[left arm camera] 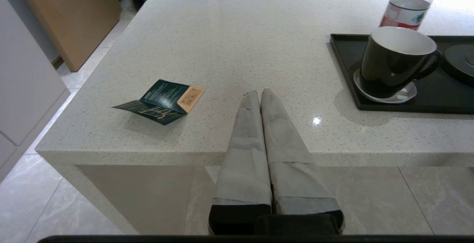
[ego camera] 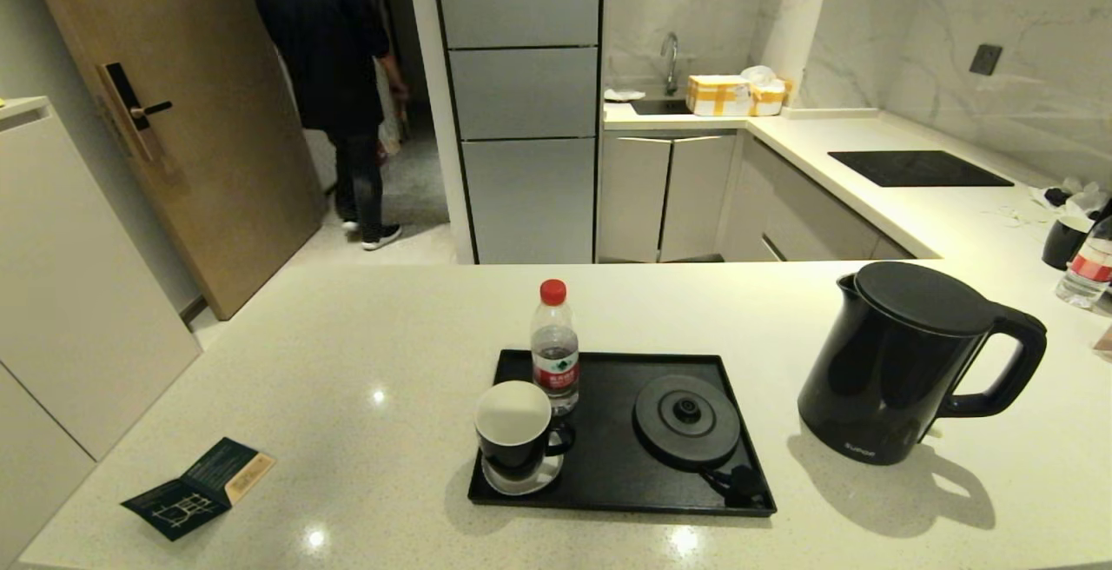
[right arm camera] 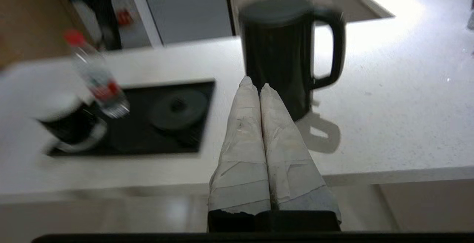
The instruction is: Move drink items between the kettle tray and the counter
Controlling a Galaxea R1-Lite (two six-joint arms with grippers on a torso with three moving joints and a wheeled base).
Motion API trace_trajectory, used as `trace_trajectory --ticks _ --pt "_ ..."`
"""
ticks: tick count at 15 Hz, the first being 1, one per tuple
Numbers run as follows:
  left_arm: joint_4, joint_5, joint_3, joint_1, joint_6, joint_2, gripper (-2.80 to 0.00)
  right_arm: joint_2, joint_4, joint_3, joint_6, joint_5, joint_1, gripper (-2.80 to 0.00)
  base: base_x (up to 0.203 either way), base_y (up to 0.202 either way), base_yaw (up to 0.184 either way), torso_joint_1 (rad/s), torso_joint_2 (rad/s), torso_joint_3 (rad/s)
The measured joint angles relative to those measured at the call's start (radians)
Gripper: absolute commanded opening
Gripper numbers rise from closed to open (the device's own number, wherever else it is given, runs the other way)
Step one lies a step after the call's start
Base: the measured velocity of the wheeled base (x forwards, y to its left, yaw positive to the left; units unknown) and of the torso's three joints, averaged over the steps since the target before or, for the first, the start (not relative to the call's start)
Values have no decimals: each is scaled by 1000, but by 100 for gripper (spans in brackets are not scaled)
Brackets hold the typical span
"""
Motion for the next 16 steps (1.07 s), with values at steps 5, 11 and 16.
trace_trajectory --ticks 5,11,16 --pt "0 0 0 0 1 0 -280 0 -340 394 -133 -17 0 -280 0 0 0 0 0 0" --pt "0 0 0 0 0 0 -280 0 -351 412 -109 -22 0 -280 0 0 0 0 0 0" --pt "0 0 0 0 1 0 -280 0 -352 412 -98 -23 0 -280 0 0 0 0 0 0"
